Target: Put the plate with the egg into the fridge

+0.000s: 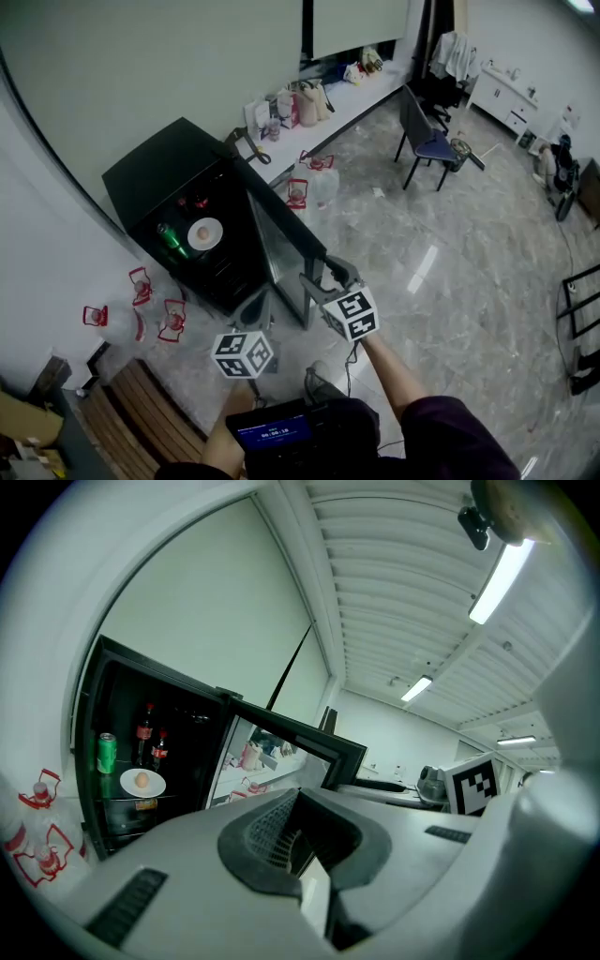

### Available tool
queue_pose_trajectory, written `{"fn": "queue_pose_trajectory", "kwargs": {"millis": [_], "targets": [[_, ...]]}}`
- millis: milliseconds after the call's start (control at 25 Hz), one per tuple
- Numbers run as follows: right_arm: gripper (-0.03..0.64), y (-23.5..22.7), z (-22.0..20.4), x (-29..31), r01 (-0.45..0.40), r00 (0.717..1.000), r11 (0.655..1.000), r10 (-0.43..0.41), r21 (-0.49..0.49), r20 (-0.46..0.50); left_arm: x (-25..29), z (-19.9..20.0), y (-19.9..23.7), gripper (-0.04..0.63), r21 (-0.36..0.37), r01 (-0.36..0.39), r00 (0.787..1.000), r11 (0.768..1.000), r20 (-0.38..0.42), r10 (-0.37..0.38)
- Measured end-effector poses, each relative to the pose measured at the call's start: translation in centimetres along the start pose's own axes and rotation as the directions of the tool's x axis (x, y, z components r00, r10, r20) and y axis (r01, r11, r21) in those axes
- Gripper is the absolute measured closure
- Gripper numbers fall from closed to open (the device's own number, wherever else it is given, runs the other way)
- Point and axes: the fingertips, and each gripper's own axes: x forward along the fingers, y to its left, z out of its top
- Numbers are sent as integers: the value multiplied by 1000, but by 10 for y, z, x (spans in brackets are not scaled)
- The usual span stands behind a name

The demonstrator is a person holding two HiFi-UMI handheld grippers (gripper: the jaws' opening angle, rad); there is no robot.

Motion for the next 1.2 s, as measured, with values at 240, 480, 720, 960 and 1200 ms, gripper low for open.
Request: {"fn": "queue_pose_trajectory", "kwargs": {"millis": [240,480,720,960,1200], "targets": [[353,79,-1,11,-69,998,998,68,-15,-8,-51,-2,32,586,-5,-30,999,1000,13,30],[353,155,12,32,-164,986,985,164,-49,3,-99,9,67,586,23,-83,996,996,40,82],[425,201,29,50,-259,965,966,259,-15,34,-132,28,93,586,57,-148,986,987,86,143],[575,223,39,61,-351,935,936,351,-21,47,-135,45,100,586,96,-185,978,978,117,174],[607,224,47,68,-397,914,917,400,-49,67,-130,55,102,586,95,-216,970,972,131,203]]}}
